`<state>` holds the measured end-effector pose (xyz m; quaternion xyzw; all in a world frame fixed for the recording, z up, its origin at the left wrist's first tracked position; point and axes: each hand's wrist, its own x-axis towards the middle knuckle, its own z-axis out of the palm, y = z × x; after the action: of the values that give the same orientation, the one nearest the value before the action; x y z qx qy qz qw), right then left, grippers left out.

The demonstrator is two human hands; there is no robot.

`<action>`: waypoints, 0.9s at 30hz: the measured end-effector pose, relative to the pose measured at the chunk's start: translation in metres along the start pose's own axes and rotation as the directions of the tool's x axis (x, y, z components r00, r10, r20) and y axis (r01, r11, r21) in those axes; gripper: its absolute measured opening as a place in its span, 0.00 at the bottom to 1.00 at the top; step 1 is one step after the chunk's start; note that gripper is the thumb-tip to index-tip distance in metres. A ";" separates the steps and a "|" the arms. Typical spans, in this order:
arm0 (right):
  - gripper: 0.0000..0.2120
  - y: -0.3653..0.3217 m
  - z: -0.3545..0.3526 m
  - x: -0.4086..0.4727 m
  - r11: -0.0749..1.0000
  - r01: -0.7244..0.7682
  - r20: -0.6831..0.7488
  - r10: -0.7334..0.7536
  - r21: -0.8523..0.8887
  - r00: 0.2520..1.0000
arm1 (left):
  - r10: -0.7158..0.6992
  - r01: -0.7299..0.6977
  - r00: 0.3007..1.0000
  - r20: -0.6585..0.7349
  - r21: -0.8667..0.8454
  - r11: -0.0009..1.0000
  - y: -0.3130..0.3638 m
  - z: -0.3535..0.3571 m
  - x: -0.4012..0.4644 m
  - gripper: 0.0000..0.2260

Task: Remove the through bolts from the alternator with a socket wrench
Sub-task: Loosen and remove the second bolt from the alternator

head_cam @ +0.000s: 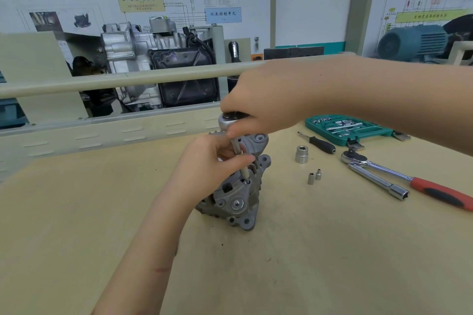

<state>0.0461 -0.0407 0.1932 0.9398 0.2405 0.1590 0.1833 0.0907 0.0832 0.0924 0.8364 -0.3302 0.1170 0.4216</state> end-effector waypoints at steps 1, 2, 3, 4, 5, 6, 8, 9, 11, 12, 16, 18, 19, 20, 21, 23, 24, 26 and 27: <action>0.13 0.001 -0.002 0.000 1.000 0.007 0.030 -0.007 -0.001 1.000 | -0.007 0.007 1.000 0.020 -0.011 1.000 0.000 -0.001 -0.001 0.04; 0.12 0.001 -0.004 0.001 0.999 0.034 0.069 -0.035 0.005 0.997 | -0.012 0.013 0.999 0.037 -0.013 1.000 -0.001 -0.001 -0.001 0.03; 0.11 0.002 -0.007 0.002 0.997 0.079 0.112 -0.080 0.013 0.991 | -0.016 0.017 0.999 0.049 -0.010 1.000 -0.001 -0.001 -0.002 0.02; 0.09 0.002 -0.009 0.003 0.992 0.127 0.146 -0.128 0.021 0.981 | -0.019 0.019 0.999 0.051 -0.005 1.000 -0.001 -0.001 -0.002 0.02; 0.07 0.003 -0.010 0.004 0.986 0.162 0.167 -0.165 0.028 0.972 | -0.021 0.021 0.999 0.046 0.001 1.000 -0.001 -0.001 -0.002 0.02; 0.07 0.003 -0.010 0.004 0.983 0.180 0.177 -0.182 0.027 0.967 | -0.019 0.019 0.999 0.036 0.007 1.000 0.000 -0.001 -0.002 0.02; 0.09 0.004 -0.010 0.004 0.984 0.176 0.161 -0.171 -0.019 0.972 | -0.010 0.009 1.000 0.011 0.026 1.000 0.000 0.000 -0.002 0.04; 0.11 0.004 -0.010 0.004 0.986 0.156 0.142 -0.146 -0.066 0.979 | -0.003 0.003 1.000 -0.009 0.049 0.999 -0.001 0.001 -0.002 0.07; 0.19 0.003 -0.009 0.006 0.980 0.109 0.123 -0.089 -0.165 0.988 | 0.012 -0.006 0.999 -0.053 0.113 0.994 -0.001 0.005 -0.001 0.13; 0.22 0.003 -0.009 0.006 0.977 0.090 0.124 -0.067 -0.193 0.990 | 0.020 -0.010 0.997 -0.069 0.133 0.991 -0.002 0.006 -0.001 0.14; 0.21 0.006 -0.005 0.008 0.986 0.089 0.114 -0.073 -0.141 0.991 | 0.024 -0.023 1.000 -0.007 0.080 0.997 -0.003 0.003 0.000 0.09; 0.17 0.010 -0.006 0.009 0.990 0.108 0.141 -0.094 -0.092 0.986 | 0.021 -0.024 0.998 0.056 0.036 0.999 -0.005 0.001 0.000 0.06; 0.15 0.012 -0.007 0.009 0.990 0.116 0.158 -0.103 -0.076 0.982 | 0.017 -0.018 0.998 0.068 0.018 1.000 -0.006 0.000 0.000 0.05; 0.13 0.013 -0.008 0.009 0.991 0.124 0.171 -0.112 -0.059 0.979 | 0.008 -0.009 0.998 0.070 0.004 1.000 -0.007 0.000 0.000 0.05; 0.11 0.015 -0.007 0.008 0.991 0.131 0.178 -0.122 -0.038 0.976 | 0.002 -0.001 0.998 0.066 -0.004 1.000 -0.008 0.001 0.000 0.06; 0.11 0.016 -0.007 0.006 0.989 0.148 0.172 -0.145 -0.009 0.974 | -0.006 0.007 0.998 0.059 -0.008 1.000 -0.009 0.002 0.000 0.07; 0.12 0.016 -0.007 0.004 0.989 0.150 0.164 -0.146 -0.011 0.976 | -0.009 0.010 0.998 0.055 -0.007 1.000 -0.010 0.002 0.001 0.07; 0.15 0.015 -0.008 0.004 0.989 0.132 0.147 -0.121 -0.070 0.982 | -0.017 0.017 0.999 0.033 -0.007 1.000 -0.009 0.003 0.001 0.07; 0.18 0.014 -0.008 0.004 0.987 0.115 0.142 -0.098 -0.117 0.985 | -0.015 0.015 1.000 0.018 -0.007 1.000 -0.008 0.004 0.001 0.05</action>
<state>0.0517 -0.0478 0.2073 0.9210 0.2669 0.0995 0.2658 0.0959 0.0832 0.0857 0.8383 -0.3279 0.1050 0.4226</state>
